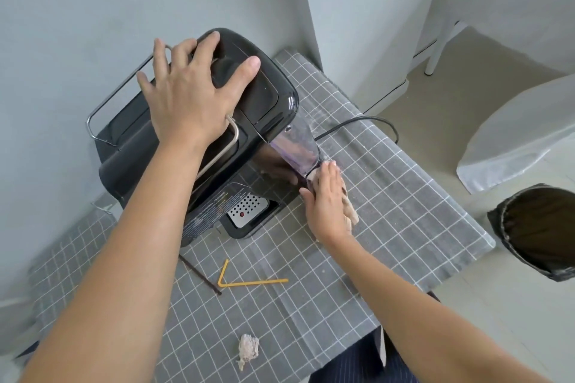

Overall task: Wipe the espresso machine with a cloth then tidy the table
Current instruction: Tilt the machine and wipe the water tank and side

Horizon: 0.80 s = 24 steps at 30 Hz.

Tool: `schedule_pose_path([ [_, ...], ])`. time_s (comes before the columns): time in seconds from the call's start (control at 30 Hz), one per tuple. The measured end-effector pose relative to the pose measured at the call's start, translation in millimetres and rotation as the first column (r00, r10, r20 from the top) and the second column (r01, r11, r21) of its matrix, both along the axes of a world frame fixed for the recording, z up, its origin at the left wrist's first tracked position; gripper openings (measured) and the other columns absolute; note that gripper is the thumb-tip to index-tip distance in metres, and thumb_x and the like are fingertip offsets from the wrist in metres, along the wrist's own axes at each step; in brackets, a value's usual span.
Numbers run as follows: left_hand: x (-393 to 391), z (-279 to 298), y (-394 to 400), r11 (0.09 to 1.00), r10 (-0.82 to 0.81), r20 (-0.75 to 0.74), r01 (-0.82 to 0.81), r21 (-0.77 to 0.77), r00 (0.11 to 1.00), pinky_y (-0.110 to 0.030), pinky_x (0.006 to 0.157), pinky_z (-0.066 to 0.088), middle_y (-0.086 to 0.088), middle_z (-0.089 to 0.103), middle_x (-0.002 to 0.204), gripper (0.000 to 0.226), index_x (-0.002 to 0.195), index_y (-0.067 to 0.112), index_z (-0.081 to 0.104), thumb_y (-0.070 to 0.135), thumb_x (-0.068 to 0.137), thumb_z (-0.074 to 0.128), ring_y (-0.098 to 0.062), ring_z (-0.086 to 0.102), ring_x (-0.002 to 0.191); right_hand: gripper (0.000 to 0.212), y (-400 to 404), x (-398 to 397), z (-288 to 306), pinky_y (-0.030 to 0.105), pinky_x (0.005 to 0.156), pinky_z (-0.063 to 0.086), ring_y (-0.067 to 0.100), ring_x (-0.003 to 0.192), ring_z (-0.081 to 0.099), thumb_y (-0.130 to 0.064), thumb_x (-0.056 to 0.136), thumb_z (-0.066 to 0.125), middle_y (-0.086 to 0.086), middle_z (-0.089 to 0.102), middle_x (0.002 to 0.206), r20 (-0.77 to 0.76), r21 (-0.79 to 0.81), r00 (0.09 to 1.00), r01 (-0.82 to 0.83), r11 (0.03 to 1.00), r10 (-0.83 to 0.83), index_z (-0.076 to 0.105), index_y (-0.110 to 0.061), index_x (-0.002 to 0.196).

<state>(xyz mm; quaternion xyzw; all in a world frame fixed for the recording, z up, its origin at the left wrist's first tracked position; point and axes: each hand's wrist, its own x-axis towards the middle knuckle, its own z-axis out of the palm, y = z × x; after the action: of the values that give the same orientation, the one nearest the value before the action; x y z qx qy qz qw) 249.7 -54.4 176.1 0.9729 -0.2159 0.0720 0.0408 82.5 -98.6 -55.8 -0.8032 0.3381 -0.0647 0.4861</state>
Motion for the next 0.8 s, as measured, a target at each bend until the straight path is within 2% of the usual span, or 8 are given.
schedule_pose_path([
  [0.07, 1.2, -0.5, -0.4, 1.0, 0.006, -0.003, -0.006, -0.003, 1.0, -0.063, 0.111, 0.014, 0.002, 0.04, 0.149, 0.083, 0.141, 0.037, 0.038, 0.086, 0.076, 0.022, -0.031, 0.013, 0.147, 0.059, 12.9, 9.0, -2.5, 0.035, 0.123, 0.005, 0.026, 0.152, 0.003, -0.014, 0.103, 0.043, 0.014, 0.011, 0.163, -0.007, -0.016, 1.0, 0.02, 1.0, -0.02, 0.015, -0.003, 0.153],
  [0.13, 1.7, -0.7, 0.0, 1.0, 0.009, -0.004, -0.009, -0.006, 1.0, -0.063, 0.111, 0.014, 0.002, 0.04, 0.149, 0.082, 0.141, 0.037, 0.038, 0.086, 0.076, 0.022, -0.031, 0.013, 0.147, 0.053, 15.0, 3.0, -2.3, 0.037, 0.123, 0.018, 0.026, 0.15, 0.017, 0.0, 0.099, 0.044, 0.016, 0.028, 0.158, 0.005, -0.026, 0.999, 0.033, 0.999, -0.033, 0.027, -0.003, 0.149],
  [0.27, 0.7, -0.7, 0.0, 1.0, 0.005, -0.003, -0.005, -0.009, 1.0, -0.064, 0.111, 0.015, 0.001, 0.04, 0.149, 0.083, 0.141, 0.036, 0.038, 0.086, 0.076, 0.022, -0.032, 0.013, 0.147, 0.041, 1.9, -21.9, -4.2, 0.043, 0.113, 0.038, 0.029, 0.134, 0.047, 0.01, 0.088, 0.058, 0.016, 0.055, 0.139, 0.113, -0.13, 0.978, -0.162, 0.978, 0.177, 0.056, -0.003, 0.127],
  [0.4, -0.7, -0.3, 0.2, 1.0, -0.006, 0.011, 0.006, -0.008, 1.0, -0.063, 0.11, 0.016, 0.001, 0.041, 0.148, 0.082, 0.14, 0.035, 0.039, 0.085, 0.077, 0.022, -0.032, 0.015, 0.146, 0.044, -20.7, -40.4, -6.4, 0.035, 0.106, 0.045, 0.025, 0.124, 0.057, 0.016, 0.076, 0.068, 0.01, 0.066, 0.126, 0.158, -0.272, 0.92, -0.308, 0.912, 0.358, 0.065, -0.005, 0.115],
  [0.5, -0.4, -0.3, -0.4, 1.0, -0.004, 0.014, 0.004, -0.008, 1.0, -0.063, 0.11, 0.017, 0.001, 0.041, 0.148, 0.081, 0.14, 0.035, 0.039, 0.084, 0.077, 0.023, -0.032, 0.016, 0.146, 0.032, -18.7, -39.2, -0.2, 0.018, 0.097, 0.038, 0.031, 0.119, 0.059, 0.01, 0.083, 0.065, 0.016, 0.051, 0.142, 0.152, -0.268, 0.949, -0.228, 0.936, 0.275, 0.063, -0.005, 0.112],
  [0.57, 0.2, -0.3, -0.3, 1.0, -0.004, 0.016, 0.004, -0.01, 1.0, -0.063, 0.11, 0.017, 0.001, 0.041, 0.148, 0.081, 0.14, 0.035, 0.039, 0.084, 0.078, 0.024, -0.032, 0.015, 0.146, 0.034, -8.7, -28.7, -1.7, 0.024, 0.096, 0.041, 0.033, 0.122, 0.055, 0.005, 0.09, 0.058, 0.017, 0.041, 0.147, 0.137, -0.217, 0.953, -0.236, 0.947, 0.269, 0.053, -0.006, 0.122],
  [0.7, 0.6, -1.4, 0.6, 1.0, -0.003, 0.011, 0.003, -0.01, 1.0, -0.062, 0.11, 0.017, 0.001, 0.041, 0.148, 0.08, 0.14, 0.035, 0.039, 0.084, 0.078, 0.024, -0.032, 0.015, 0.147, 0.05, 0.2, -22.7, -10.4, 0.04, 0.118, 0.031, 0.029, 0.144, 0.032, 0.001, 0.098, 0.032, 0.02, 0.033, 0.154, -0.005, -0.155, 0.951, -0.305, 0.94, 0.308, 0.023, 0.0, 0.148],
  [0.8, 1.6, -1.5, -0.1, 1.0, 0.005, 0.007, -0.005, -0.011, 1.0, -0.062, 0.11, 0.017, 0.002, 0.041, 0.148, 0.08, 0.14, 0.036, 0.039, 0.084, 0.078, 0.025, -0.032, 0.015, 0.147, 0.056, -4.9, -23.5, -5.9, 0.039, 0.117, 0.027, 0.035, 0.139, 0.041, -0.006, 0.091, 0.016, 0.024, 0.045, 0.146, -0.119, -0.302, 0.922, -0.387, 0.871, 0.368, 0.036, 0.006, 0.142],
])
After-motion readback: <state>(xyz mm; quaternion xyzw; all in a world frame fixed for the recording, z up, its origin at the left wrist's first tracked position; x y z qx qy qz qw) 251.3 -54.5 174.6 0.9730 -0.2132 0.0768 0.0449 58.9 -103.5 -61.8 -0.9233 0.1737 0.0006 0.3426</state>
